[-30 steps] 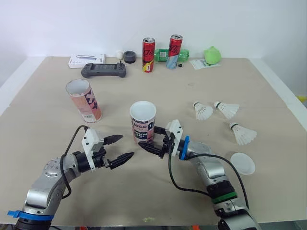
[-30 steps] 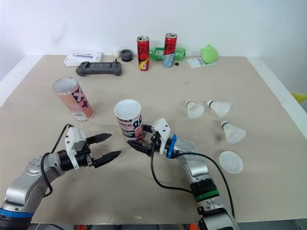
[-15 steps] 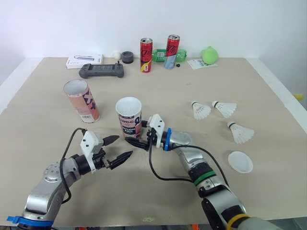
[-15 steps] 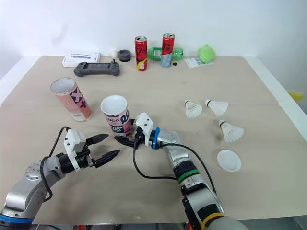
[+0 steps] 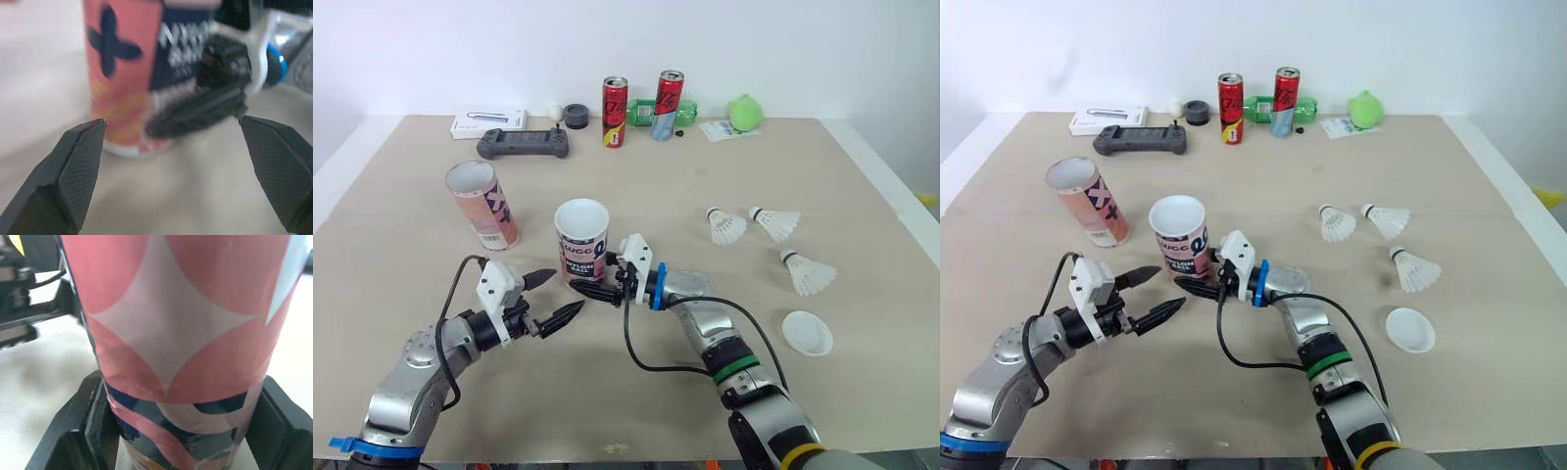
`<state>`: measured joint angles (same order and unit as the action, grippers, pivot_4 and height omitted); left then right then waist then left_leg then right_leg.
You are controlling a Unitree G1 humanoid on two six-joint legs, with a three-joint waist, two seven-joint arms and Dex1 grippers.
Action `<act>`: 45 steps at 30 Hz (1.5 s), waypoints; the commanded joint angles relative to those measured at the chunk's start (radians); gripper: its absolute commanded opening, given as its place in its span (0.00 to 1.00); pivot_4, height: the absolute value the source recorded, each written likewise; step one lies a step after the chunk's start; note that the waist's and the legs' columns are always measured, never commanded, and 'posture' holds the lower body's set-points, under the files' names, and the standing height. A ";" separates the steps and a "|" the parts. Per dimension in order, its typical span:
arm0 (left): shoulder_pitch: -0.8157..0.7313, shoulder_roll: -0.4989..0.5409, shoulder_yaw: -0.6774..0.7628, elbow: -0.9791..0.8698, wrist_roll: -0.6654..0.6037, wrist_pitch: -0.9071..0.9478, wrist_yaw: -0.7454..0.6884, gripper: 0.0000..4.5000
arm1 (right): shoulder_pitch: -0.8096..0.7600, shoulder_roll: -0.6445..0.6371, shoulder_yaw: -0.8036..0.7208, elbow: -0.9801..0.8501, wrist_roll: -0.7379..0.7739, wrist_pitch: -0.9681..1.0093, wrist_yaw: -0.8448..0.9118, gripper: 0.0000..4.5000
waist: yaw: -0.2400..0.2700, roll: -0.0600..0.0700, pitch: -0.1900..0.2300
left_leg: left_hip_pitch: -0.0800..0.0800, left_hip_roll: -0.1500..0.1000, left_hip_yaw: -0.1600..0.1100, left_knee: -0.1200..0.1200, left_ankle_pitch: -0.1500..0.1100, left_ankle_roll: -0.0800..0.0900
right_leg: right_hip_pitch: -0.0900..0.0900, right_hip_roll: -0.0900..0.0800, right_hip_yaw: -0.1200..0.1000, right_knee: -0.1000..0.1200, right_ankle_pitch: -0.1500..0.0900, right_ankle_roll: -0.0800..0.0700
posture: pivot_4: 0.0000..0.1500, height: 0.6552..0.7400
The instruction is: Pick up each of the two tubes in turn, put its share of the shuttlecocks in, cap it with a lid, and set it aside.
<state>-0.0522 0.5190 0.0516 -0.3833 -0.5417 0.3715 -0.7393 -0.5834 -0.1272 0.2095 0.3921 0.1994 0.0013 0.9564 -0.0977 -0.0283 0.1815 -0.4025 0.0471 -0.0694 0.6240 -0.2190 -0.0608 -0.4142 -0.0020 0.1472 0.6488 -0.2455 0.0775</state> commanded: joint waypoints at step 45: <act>-0.388 -0.350 -0.311 0.274 0.181 -0.098 -0.067 1.00 | 0.668 -0.353 -0.947 -0.245 0.248 -0.013 -0.662 0.98 | 0.022 0.014 -0.002 | 0.000 -0.016 -0.005 0.007 0.007 0.015 | 0.010 -0.011 0.000 -0.002 -0.001 0.013 | 1.00 1.00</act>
<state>-0.4450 0.1637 -0.2910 -0.0547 -0.3538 0.2861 -0.8142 0.0539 -0.4805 -0.7072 0.2667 0.4163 -0.0243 0.3013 -0.0759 -0.0140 0.1794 -0.4031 0.0308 -0.0748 0.6315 -0.2118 -0.0457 -0.4048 -0.0136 0.1473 0.6469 -0.2461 0.0908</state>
